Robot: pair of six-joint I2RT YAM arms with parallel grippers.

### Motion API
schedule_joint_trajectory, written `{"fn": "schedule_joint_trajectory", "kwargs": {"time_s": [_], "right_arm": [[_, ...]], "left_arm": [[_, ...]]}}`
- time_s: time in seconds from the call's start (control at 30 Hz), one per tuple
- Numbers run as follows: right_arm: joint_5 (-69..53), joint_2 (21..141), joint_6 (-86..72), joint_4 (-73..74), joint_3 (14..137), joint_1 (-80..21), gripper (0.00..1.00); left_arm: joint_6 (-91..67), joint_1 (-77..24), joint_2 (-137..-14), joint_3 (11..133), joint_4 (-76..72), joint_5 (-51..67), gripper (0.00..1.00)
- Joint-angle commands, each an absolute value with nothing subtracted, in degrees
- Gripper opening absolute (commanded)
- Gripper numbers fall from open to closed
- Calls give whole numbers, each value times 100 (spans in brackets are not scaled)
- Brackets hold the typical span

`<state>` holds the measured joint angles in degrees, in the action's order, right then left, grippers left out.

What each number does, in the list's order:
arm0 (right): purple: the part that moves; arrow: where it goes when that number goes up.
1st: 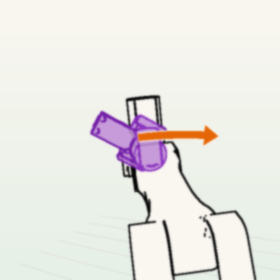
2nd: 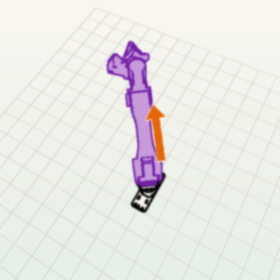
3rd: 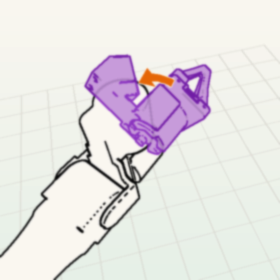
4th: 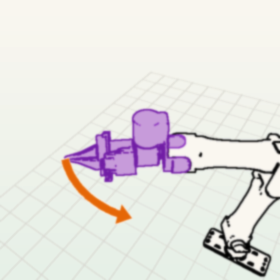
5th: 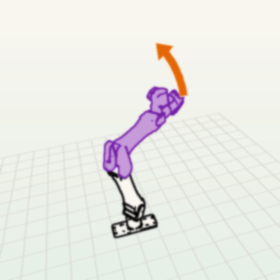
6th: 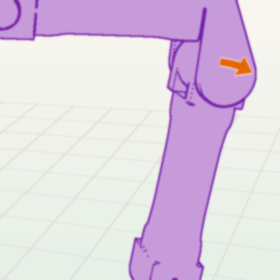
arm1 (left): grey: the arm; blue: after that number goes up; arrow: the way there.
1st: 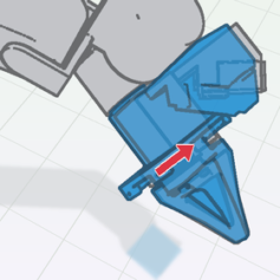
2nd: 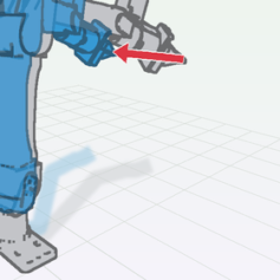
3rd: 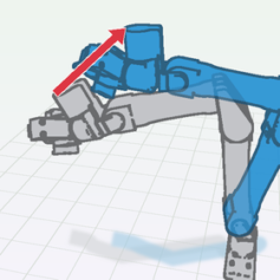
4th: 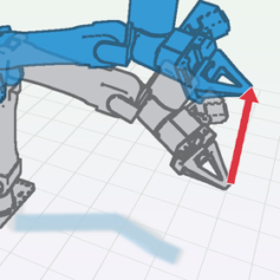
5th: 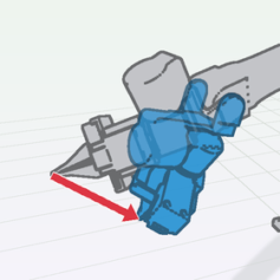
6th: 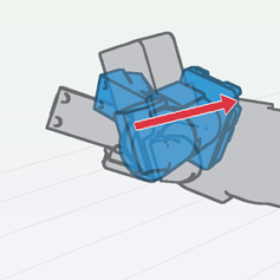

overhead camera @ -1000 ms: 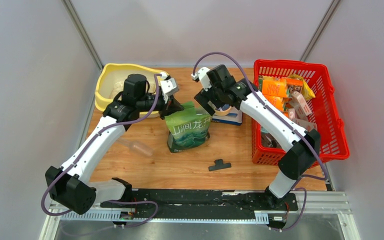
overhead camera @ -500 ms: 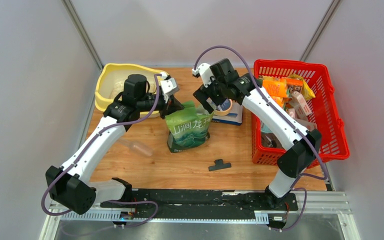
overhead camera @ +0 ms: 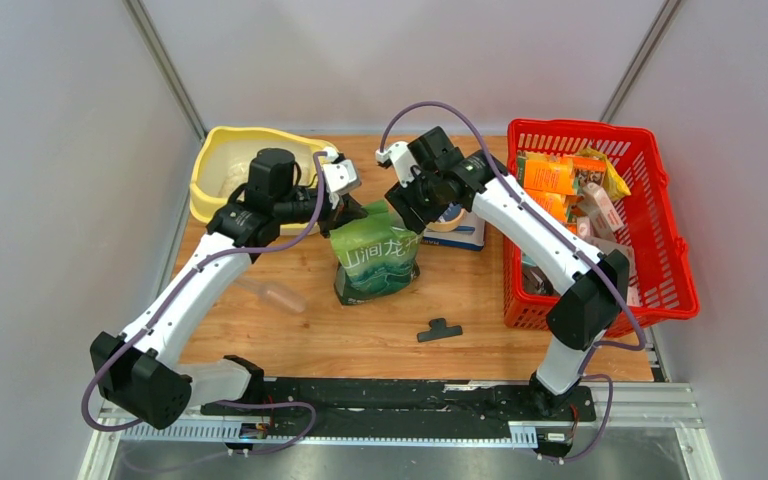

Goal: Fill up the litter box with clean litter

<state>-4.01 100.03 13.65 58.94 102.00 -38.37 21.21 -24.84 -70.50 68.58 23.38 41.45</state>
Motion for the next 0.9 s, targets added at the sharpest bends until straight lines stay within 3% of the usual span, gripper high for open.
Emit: {"fn": "schedule_joint_trajectory", "kwargs": {"time_s": [0.0, 0.17, 0.3, 0.33, 0.87], "right_arm": [[-396, 9993, 1169, 5994, 10292, -3832, 54], [-501, 10107, 1090, 5994, 10441, -3832, 33], [-571, 10300, 976, 5941, 10634, -3841, 4], [-597, 10353, 941, 5941, 10704, -3841, 2], [-1011, 11144, 809, 5722, 11768, -4052, 0]], "left_arm": [[2347, -2487, -6803, 7207, 2004, 4280, 0], [2689, -2461, -6776, 7277, 2214, 4140, 0], [2725, -2233, -6803, 7417, 2162, 4148, 0], [2777, -2163, -6811, 7435, 2153, 4148, 0], [3199, -1854, -7004, 7919, 2242, 4351, 0]]}}
